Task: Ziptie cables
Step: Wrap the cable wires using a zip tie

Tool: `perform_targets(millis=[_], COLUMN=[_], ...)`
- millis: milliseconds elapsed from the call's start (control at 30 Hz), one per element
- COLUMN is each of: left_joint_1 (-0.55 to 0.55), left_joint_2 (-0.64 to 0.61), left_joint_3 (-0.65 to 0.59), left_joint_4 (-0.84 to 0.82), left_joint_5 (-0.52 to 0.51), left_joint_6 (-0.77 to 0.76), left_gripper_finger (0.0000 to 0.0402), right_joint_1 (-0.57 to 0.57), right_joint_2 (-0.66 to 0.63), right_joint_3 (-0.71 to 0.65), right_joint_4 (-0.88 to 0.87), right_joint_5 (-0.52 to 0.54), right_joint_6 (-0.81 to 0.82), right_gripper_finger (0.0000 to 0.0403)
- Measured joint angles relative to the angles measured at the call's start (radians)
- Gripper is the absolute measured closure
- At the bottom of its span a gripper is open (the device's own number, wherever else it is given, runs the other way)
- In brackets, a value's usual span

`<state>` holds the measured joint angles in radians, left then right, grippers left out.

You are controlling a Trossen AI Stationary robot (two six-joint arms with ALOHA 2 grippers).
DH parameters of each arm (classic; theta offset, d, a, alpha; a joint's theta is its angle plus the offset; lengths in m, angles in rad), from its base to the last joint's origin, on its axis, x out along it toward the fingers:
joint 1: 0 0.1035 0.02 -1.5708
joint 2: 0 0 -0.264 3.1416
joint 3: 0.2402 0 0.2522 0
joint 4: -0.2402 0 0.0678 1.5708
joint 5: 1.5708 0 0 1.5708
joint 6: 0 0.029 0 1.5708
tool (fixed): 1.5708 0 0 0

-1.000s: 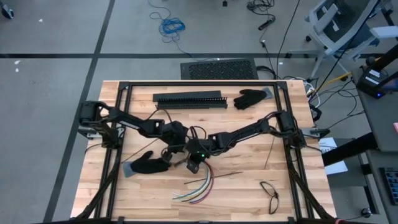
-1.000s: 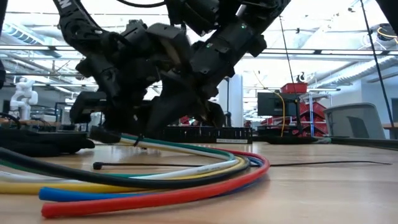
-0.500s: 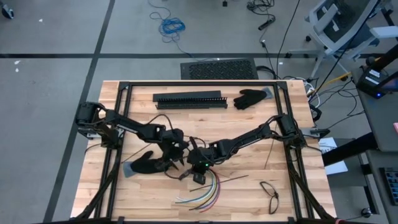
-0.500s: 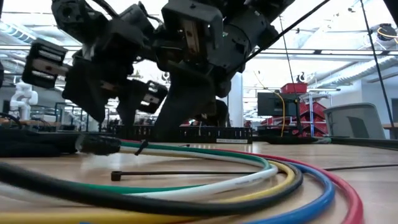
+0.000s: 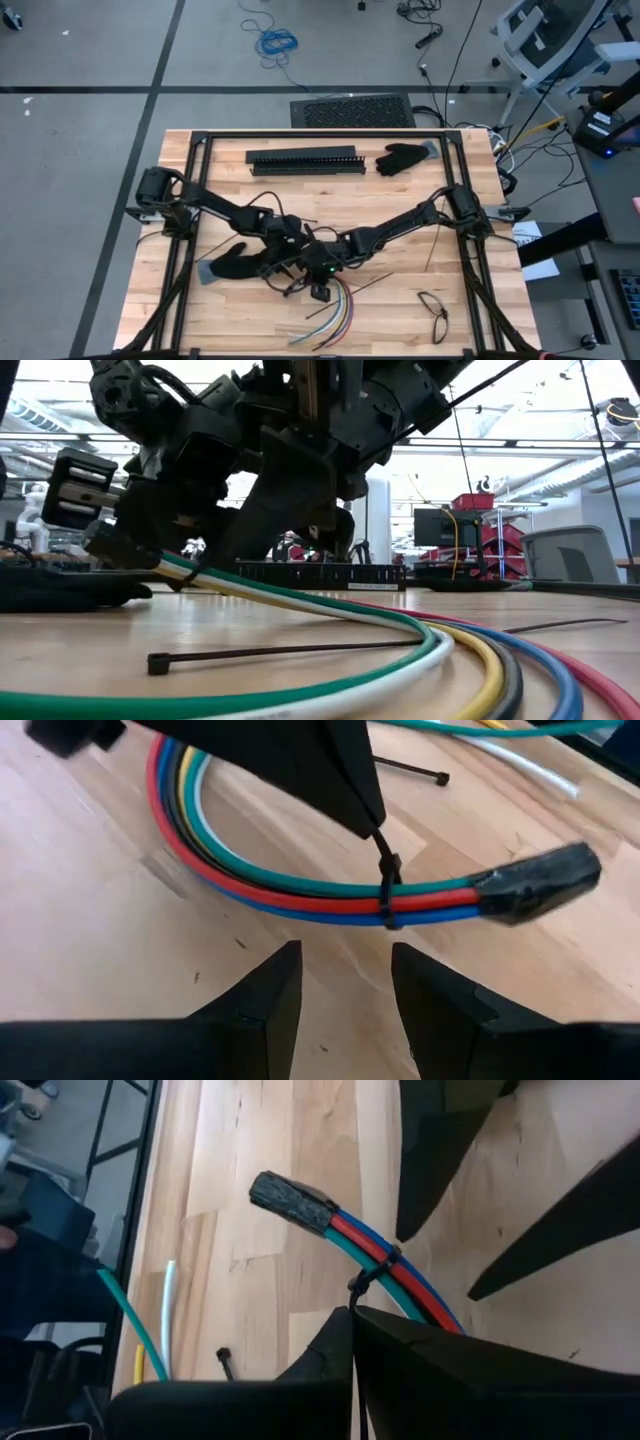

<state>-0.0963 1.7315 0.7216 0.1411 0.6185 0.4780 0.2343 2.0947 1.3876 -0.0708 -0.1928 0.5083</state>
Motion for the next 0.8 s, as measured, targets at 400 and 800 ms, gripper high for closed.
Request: perform_targets(millis=[400,800], left_joint_1=[0.000,0.024], left_joint_2=[-0.014,0.011], left_joint_3=[0.009,0.023], left_joint_4=[0.012,0.032], left_joint_5=[0.089,0.061], left_joint_6=[-0.036,0.003], left_gripper_finger=[0.0303,0.0313], right_joint_1=[0.006,0.006], right_joint_2=[0.000,0.002], right_joint_3=[0.001,-0.002], right_joint_4=[-0.051,-0.076], right_joint_5=[0.034,0.048], right_joint_6=[-0.030,-0.058], right_gripper_finger=[0.0403,0.0403])
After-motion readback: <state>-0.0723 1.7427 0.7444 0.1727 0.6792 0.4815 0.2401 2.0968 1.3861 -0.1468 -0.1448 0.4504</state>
